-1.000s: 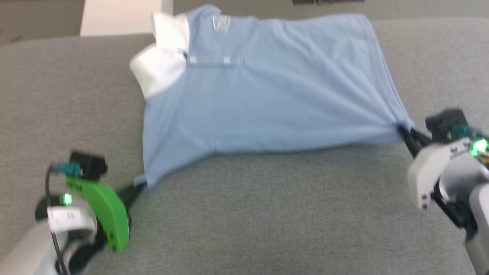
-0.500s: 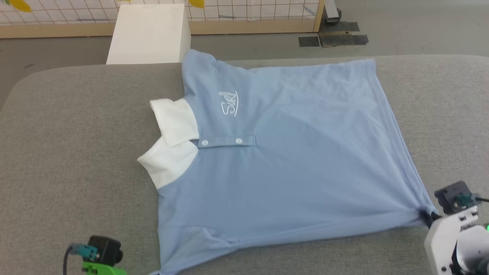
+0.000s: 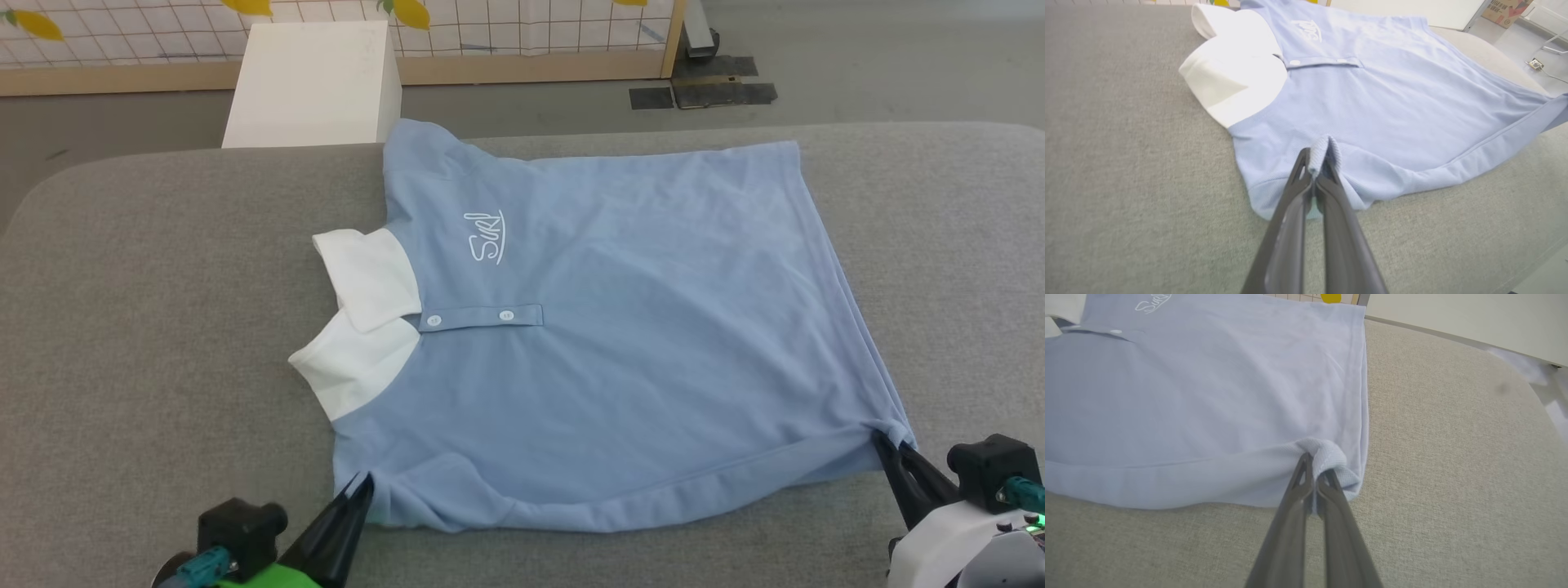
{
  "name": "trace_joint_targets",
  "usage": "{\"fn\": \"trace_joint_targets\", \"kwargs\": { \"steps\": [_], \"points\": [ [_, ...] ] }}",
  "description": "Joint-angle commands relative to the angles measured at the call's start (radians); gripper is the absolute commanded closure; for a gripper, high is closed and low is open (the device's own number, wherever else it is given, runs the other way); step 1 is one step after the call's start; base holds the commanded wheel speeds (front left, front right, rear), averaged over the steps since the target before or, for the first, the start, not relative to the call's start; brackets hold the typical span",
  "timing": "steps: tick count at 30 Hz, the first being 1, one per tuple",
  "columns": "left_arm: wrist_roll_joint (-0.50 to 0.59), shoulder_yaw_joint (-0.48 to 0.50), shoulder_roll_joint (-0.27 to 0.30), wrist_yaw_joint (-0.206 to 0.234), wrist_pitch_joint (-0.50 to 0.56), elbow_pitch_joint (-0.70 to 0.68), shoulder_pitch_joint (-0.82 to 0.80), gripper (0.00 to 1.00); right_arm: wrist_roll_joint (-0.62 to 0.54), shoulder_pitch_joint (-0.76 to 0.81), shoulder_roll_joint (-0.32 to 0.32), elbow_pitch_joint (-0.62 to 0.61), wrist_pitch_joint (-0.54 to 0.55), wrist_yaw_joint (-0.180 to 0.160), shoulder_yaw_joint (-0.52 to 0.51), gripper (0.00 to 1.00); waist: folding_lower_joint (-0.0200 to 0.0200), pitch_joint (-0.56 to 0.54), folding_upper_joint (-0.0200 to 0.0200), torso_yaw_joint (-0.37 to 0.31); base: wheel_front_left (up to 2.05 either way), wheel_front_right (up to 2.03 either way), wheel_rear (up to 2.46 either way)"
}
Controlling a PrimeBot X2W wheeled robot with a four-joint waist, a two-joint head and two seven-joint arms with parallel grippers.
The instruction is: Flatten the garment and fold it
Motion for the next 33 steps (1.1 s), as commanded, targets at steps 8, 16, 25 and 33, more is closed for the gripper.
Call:
{"fn": "trace_joint_targets", "kwargs": {
  "steps": [8, 16, 25, 33],
  "points": [
    [0.115, -0.009, -0.089, -0.019, -0.133, 0.094, -0.177, 1.0, -0.017, -0.078, -0.013, 0.054, -0.117, -0.002, 0.044, 1.0, 0.0001, 0.01, 0.0, -0.021, 0.0, 0.0, 0.0],
    [0.105, 0.027, -0.088, -0.085, -0.122, 0.176, -0.371, 1.0, 0.005, -0.221, -0.054, 0.123, -0.1, -0.002, 0.076, 1.0, 0.0001, 0.059, 0.0, -0.035, 0.0, 0.0, 0.0],
    [0.065, 0.061, -0.05, -0.162, -0.032, 0.312, -0.571, 1.0, 0.04, -0.407, -0.109, 0.223, -0.041, -0.002, 0.137, 1.0, 0.0001, 0.152, 0.0, -0.04, 0.0, 0.0, 0.0],
    [-0.014, 0.052, -0.045, -0.198, 0.116, 0.454, -0.649, 1.0, 0.108, -0.531, -0.139, 0.33, 0.051, -0.002, 0.203, 1.0, 0.0001, 0.222, 0.0, -0.038, 0.0, 0.0, 0.0]
  ]
}}
